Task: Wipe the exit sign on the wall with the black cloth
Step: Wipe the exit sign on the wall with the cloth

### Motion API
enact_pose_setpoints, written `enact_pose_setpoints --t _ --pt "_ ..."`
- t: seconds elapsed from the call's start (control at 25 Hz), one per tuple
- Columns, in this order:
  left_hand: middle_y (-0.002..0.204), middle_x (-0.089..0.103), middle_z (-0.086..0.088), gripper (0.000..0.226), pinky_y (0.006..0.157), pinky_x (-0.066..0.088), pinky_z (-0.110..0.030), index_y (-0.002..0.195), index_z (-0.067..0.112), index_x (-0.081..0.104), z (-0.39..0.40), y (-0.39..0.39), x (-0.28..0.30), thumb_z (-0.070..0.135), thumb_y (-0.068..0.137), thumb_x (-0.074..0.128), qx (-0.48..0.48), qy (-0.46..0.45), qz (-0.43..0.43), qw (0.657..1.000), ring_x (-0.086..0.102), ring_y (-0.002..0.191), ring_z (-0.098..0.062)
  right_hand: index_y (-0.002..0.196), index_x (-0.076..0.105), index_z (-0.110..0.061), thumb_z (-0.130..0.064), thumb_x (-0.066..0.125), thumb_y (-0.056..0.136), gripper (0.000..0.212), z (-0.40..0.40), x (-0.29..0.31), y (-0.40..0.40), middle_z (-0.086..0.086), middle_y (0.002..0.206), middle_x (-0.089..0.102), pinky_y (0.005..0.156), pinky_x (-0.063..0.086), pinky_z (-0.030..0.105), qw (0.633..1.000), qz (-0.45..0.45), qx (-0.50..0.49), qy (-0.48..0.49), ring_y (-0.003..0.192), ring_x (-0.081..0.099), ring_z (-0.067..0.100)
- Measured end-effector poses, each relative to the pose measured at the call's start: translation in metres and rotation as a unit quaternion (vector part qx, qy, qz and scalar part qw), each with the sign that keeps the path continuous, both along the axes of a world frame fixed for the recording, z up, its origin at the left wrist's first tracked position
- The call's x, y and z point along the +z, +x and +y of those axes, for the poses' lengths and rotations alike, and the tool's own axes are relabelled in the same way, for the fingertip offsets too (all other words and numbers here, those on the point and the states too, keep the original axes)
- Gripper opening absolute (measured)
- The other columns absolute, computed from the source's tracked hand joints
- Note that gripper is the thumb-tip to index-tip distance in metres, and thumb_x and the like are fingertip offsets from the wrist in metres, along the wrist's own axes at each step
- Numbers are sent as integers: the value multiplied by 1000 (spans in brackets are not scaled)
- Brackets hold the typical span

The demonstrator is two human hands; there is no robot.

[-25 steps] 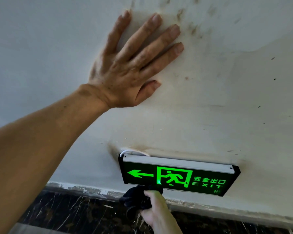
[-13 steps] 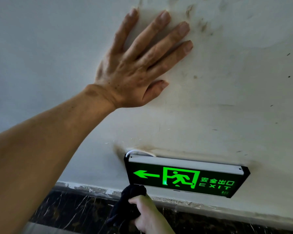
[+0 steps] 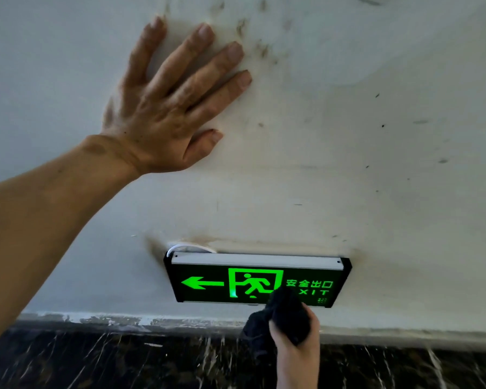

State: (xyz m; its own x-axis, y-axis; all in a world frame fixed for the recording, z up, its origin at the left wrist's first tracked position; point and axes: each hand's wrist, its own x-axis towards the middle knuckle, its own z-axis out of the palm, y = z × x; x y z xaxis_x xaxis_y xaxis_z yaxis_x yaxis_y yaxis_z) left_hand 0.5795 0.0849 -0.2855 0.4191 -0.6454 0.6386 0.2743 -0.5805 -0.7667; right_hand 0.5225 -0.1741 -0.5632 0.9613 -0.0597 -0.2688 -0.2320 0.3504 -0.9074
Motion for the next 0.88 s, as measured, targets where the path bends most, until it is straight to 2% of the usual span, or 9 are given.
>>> enact_pose_setpoints --t 0.08,0.2,0.24,0.32,0.4,0.52,0.64,0.8,0.88 --pt "161 28 -10 74 109 32 -65 159 14 29 -1 -1 0 50 96 45 -1 0 1 1000 32 145 -38 99 55 -19 29 65 69 57 -21 17 14 13 92 64 57 53 11 996 -45 -80 -23 66 66 -3" --pt "161 29 -10 73 108 34 -67 159 14 30 -1 -2 0 49 97 44 -7 -3 4 1000 32 144 -38 108 51 -27 19 68 74 60 -43 35 32 -10 82 68 48 52 15 985 -65 -158 -24 59 66 -6" --pt "161 29 -10 73 108 34 -67 159 14 30 -1 -2 0 49 97 45 -8 -2 4 1000 32 144 -38 104 52 -37 15 68 76 61 -47 37 36 -12 79 70 51 54 21 984 -63 -167 -21 59 66 -3" --pt "160 29 -10 74 109 32 -66 159 14 30 -1 -2 0 49 96 46 -10 -1 6 1000 32 144 -38 92 53 -54 7 71 77 65 -49 41 41 -8 93 70 68 57 38 985 -46 -166 -28 73 68 10" --pt "159 29 -10 74 109 31 -65 159 14 29 -1 -2 1 49 96 46 -10 1 5 1000 32 143 -38 90 53 -57 5 72 76 66 -45 42 43 -3 104 65 81 57 46 986 -38 -158 -46 86 65 15" --pt "159 30 -10 73 108 31 -65 159 14 30 -2 -1 1 49 97 45 -8 3 3 1000 33 142 -38 95 52 -55 2 72 74 63 -33 43 42 -1 109 64 84 56 56 985 -39 -146 -83 95 65 22" --pt "158 31 -10 72 108 30 -65 158 14 32 -2 0 0 49 97 44 -12 4 1 1000 34 142 -38 94 56 -55 1 69 73 62 -22 42 37 -8 100 66 82 57 54 983 -52 -133 -117 92 65 21" --pt "159 30 -10 73 109 28 -64 159 14 30 -2 0 0 49 96 45 -10 -1 3 1000 32 143 -38 96 59 -51 3 66 71 59 -2 36 28 4 102 68 82 55 57 980 -71 -79 -166 93 65 31" --pt "159 29 -10 73 110 28 -64 159 15 30 -1 0 0 49 96 44 -8 -3 5 1000 32 143 -38 98 62 -44 5 67 70 57 8 31 23 3 102 68 83 54 56 978 -86 -54 -180 93 65 31"
